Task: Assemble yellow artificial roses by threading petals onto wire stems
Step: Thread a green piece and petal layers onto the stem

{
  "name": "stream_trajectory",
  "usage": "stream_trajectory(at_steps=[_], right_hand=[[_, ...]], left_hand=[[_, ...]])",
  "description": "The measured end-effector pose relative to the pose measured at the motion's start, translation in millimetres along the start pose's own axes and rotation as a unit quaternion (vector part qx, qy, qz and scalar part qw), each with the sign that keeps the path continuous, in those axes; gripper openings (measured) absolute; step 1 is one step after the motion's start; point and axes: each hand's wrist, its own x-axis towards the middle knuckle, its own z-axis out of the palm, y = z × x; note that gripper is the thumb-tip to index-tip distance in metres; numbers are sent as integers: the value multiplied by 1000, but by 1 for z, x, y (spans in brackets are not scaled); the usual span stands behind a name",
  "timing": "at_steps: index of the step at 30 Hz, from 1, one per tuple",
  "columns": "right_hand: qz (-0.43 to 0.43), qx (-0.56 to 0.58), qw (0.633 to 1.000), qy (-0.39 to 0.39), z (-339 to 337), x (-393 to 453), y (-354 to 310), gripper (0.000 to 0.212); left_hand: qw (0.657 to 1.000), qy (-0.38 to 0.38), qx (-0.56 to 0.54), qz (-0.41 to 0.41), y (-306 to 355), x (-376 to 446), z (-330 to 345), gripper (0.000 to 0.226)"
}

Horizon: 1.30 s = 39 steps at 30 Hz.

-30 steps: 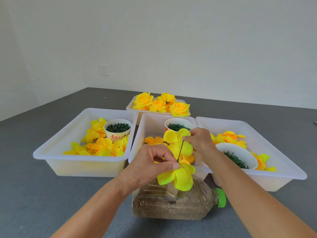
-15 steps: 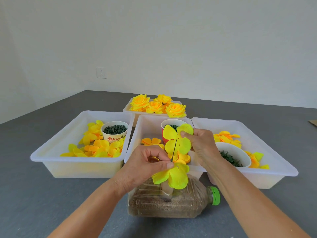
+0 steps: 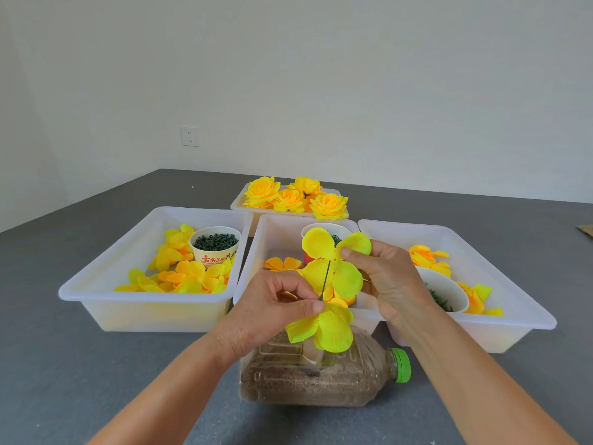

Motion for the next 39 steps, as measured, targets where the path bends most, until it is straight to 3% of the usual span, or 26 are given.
stream_trajectory(at_steps=[6, 11, 16, 19, 22, 26, 28, 30, 34, 39], right_hand=[[-121, -5, 993, -8, 2, -18, -6, 15], [-250, -70, 966, 15, 5, -31, -9, 30], [-319, -92, 943, 19, 8, -45, -8, 41], [-352, -122, 927, 31, 10, -52, -2, 32], [-415, -188, 888, 55, 11, -55, 3, 31], [-521, -269, 805, 85, 8, -51, 10, 39], [-528, -289, 791, 107, 9, -51, 10, 36], [-483, -267, 826, 116, 11, -52, 6, 34], [-324, -131, 934, 74, 15, -49, -4, 39], [-245, -67, 966, 51, 17, -45, -9, 28]], left_hand=[[1000, -3, 2, -1, 0, 0, -1, 15], [1000, 1, 0, 1, -1, 1, 0, 16], [1000, -2, 6, 6, -1, 1, 0, 17], [1000, 1, 5, 6, -2, 1, 0, 15], [1000, 3, -1, 9, -2, 1, 0, 12], [1000, -2, -10, 5, -3, 1, 0, 9], [1000, -3, -7, 0, -3, 1, 0, 9], [1000, -4, 4, 2, -2, 1, 0, 9], [1000, -2, 10, 4, 0, 1, 0, 16], [1000, 4, 4, -2, 0, 0, 1, 10]])
